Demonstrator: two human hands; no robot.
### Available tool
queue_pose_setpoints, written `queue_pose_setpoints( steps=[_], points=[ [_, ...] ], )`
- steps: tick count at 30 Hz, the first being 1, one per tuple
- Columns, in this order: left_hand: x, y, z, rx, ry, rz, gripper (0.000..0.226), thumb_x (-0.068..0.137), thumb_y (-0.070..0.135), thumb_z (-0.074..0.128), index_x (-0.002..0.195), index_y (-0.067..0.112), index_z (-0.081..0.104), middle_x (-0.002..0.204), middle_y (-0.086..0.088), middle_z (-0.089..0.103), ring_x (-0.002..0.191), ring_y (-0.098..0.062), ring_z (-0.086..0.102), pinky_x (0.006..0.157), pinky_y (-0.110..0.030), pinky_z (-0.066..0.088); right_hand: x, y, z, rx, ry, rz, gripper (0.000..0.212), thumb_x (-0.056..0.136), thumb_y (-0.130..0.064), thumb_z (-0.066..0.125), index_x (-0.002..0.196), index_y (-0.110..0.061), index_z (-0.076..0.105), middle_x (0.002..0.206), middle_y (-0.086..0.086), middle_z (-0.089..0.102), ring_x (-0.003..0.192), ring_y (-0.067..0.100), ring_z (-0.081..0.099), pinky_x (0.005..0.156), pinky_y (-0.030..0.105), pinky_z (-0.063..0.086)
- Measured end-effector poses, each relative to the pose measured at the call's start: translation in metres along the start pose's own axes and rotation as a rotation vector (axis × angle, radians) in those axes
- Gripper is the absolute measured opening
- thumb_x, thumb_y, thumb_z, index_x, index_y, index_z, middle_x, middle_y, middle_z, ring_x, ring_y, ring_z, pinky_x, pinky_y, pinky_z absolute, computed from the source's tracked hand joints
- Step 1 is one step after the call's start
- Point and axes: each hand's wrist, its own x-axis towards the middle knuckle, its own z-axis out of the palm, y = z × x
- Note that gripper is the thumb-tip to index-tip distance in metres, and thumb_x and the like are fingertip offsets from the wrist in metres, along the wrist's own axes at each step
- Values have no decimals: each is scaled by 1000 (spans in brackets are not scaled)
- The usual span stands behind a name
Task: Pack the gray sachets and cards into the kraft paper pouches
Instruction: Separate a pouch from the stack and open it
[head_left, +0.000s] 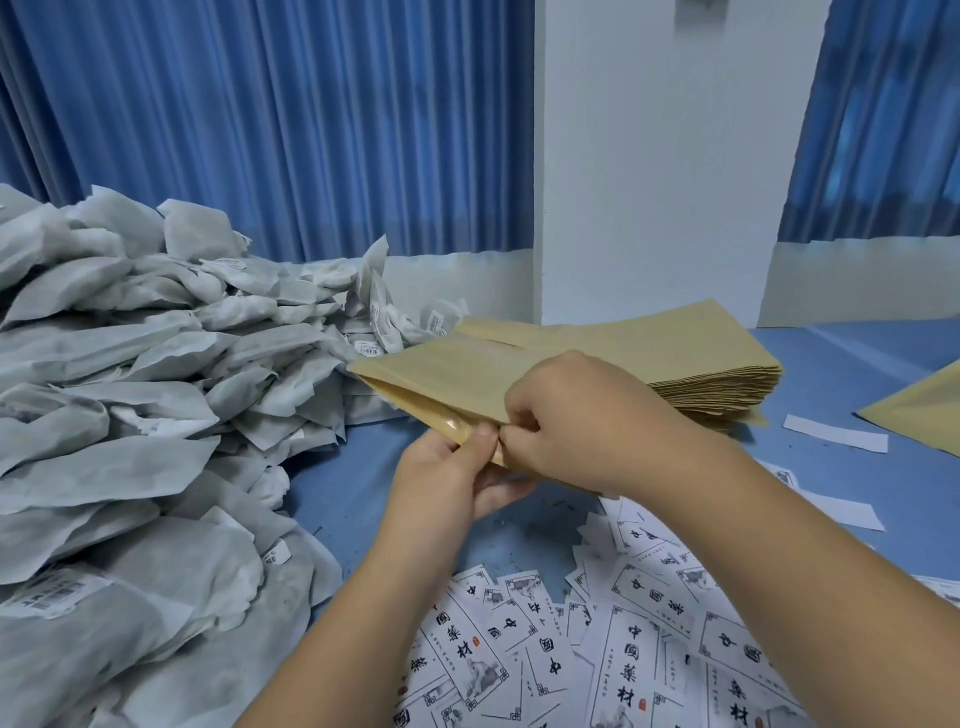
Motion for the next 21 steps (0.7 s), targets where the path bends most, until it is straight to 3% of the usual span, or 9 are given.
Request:
queue_pose_setpoints(
  steps=[6, 12, 18, 21],
  points=[
    [2, -6, -4, 70, -49, 77, 21, 100, 5, 45, 103, -10, 59, 82, -8, 74, 74, -17, 72, 70, -24, 56, 0, 1, 0, 50, -57, -14, 36, 85, -23, 51, 53, -14, 38, 60, 3, 44, 59, 23, 46, 51, 32, 37],
    [1, -10, -3, 87, -74, 61, 22, 101, 7, 45, 110, 2, 65, 102, -22, 71, 98, -27, 70, 76, -25, 57, -3, 4, -12, 65, -120, 16, 40, 89, -26, 51, 52, -16, 37, 60, 1, 41, 56, 17, 40, 50, 30, 30],
    [3, -11, -5, 75, -96, 53, 22, 101, 7, 45, 111, 1, 64, 103, -19, 72, 98, -28, 70, 77, -24, 56, -3, 4, -15, 74, -154, 27, 44, 90, -26, 54, 51, -14, 37, 57, 2, 40, 54, 17, 38, 51, 31, 31],
    [3, -14, -6, 82, -107, 66, 26, 100, 8, 47, 96, 9, 74, 100, -21, 71, 91, -34, 64, 76, -24, 56, -3, 7, -15, 114, -165, 43, 46, 89, -25, 58, 50, -13, 36, 54, 2, 38, 51, 17, 36, 50, 31, 30]
  ],
)
